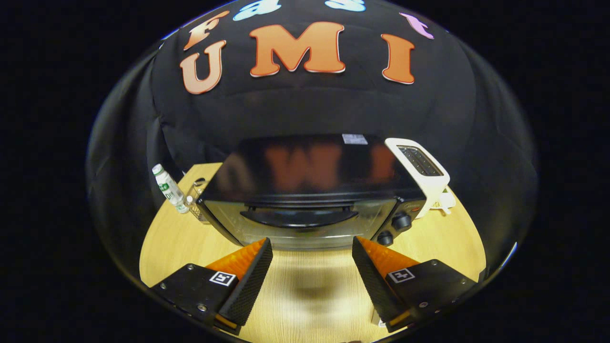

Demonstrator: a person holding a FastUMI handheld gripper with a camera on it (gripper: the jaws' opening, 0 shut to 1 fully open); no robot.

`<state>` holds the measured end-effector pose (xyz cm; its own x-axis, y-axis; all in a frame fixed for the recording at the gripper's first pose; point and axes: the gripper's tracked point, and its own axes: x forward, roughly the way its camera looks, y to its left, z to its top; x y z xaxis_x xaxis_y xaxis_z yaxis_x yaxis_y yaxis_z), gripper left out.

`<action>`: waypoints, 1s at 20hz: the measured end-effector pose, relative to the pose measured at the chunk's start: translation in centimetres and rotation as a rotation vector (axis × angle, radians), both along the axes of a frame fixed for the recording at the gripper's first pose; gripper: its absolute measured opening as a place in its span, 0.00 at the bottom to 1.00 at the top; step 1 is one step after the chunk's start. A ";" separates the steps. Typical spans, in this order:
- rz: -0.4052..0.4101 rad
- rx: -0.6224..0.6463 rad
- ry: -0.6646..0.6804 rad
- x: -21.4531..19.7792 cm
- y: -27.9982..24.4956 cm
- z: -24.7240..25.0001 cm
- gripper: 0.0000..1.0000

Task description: Open the toaster oven, put the food inside, and close the toaster oven door.

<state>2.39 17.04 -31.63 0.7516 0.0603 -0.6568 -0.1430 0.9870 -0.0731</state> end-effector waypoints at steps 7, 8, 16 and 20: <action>-0.028 0.036 -0.269 0.7 -3.5 16.0 0.99; -0.028 0.032 -0.306 0.5 -4.0 18.2 0.99; -0.093 0.009 -0.558 -4.3 -9.5 32.8 0.99; -0.142 -0.042 -0.628 -7.9 -12.6 35.7 0.99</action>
